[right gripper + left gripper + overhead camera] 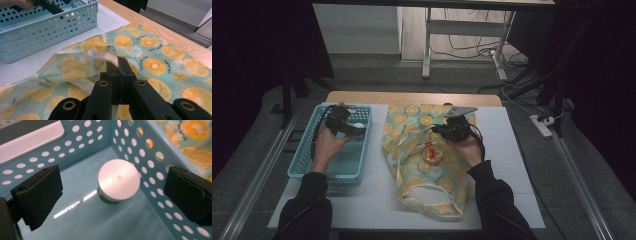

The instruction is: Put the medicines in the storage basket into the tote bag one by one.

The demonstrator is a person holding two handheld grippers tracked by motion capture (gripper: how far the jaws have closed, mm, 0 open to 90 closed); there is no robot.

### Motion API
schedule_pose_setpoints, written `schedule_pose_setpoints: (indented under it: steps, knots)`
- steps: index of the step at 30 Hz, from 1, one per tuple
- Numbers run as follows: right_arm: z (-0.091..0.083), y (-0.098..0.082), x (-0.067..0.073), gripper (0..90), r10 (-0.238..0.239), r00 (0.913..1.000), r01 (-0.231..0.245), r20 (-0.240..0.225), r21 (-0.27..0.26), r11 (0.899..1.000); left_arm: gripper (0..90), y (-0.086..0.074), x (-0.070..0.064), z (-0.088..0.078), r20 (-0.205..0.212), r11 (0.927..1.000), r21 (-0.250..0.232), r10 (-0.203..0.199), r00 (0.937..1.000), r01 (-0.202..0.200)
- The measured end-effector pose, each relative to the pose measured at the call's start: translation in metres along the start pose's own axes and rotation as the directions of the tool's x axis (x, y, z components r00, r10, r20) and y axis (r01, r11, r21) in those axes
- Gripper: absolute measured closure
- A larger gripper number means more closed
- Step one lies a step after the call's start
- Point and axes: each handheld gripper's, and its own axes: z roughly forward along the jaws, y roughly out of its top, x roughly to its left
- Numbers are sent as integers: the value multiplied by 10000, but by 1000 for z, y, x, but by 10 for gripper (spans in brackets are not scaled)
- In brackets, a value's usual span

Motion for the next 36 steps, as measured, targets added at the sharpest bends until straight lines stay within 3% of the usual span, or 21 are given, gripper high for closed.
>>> schedule_pose_setpoints:
  steps: [8, 13, 18, 26, 32, 36]
  knots:
    - [0, 0, 0, 892, -13, 10000, 13, 10, -4, 10000, 167, 4, -4, 7, -398, 9991, 404, 173, 9991, -156]
    - [-1, 1, 0, 893, -9, 10000, 9, 6, -43, 10000, 365, 7, -7, 8, -221, 9974, 683, 227, 9995, -211]
    - [-1, 1, 1, 893, -17, 10000, 17, 2, -52, 10000, 482, 7, -6, 9, -22, 9962, 874, -37, 10000, 39]
    - [-1, 1, 1, 893, -28, 10000, 28, 16, -50, 10000, 503, 7, -7, 7, -148, 9948, 989, -249, 9996, 262]
    - [-2, 1, 0, 893, -26, 10000, 26, -4, -72, 10000, 506, 7, -6, 3, -156, 9938, 842, -719, 9973, 729]
    - [-2, 1, 0, 893, -23, 10000, 23, 17, -79, 10000, 506, 8, -6, -2, -185, 9931, 899, -733, 9971, 747]
